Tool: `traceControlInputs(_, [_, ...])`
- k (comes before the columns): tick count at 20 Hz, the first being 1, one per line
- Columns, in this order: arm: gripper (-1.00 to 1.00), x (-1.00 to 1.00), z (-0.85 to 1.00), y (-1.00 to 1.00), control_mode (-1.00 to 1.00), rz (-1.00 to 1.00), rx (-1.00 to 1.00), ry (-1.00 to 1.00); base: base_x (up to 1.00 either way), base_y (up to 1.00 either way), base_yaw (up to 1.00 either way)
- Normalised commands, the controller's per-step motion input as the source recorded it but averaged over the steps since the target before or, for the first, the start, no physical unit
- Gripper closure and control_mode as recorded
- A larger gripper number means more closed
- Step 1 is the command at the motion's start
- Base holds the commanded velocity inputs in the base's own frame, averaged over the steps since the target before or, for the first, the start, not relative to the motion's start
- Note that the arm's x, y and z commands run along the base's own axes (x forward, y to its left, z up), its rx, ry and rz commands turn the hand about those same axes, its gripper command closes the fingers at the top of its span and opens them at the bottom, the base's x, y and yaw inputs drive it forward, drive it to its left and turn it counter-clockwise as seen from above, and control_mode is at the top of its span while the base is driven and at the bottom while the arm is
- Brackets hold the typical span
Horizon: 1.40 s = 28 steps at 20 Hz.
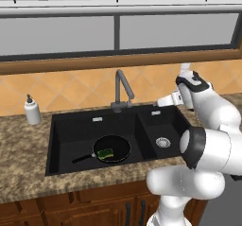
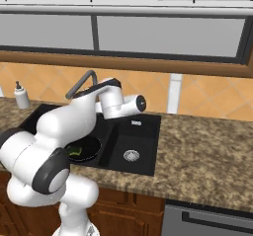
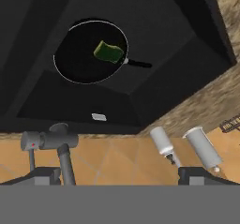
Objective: Pick the pan and sponge and place them into the sink. Then turn on the water.
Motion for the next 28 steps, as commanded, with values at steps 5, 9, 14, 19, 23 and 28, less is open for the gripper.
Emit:
traceControlInputs(5, [-1.0, 0.47, 0.0, 0.08, -1.0, 0.0, 0.0, -0.18, 0.0, 0.0, 0.0])
traceControlInputs(9, [-1.0, 0.18, -0.12, 0.0, -1.0, 0.0, 0.0, -0.37, 0.0, 0.0, 0.0])
traceControlInputs(14, [-1.0, 0.03, -0.12, 0.04, -1.0, 0.0, 0.0, -0.44, 0.0, 0.0, 0.0])
traceControlInputs(19, [-1.0, 0.09, -0.13, 0.1, -1.0, 0.0, 0.0, -0.31, 0.0, 0.0, 0.0])
traceControlInputs(23, [-1.0, 0.12, -0.09, 0.14, -1.0, 0.0, 0.0, -0.15, 0.0, 0.0, 0.0])
traceControlInputs(28, [-1.0, 0.31, -0.02, 0.13, -1.0, -0.02, 0.01, -0.03, 0.0, 0.0, 0.0])
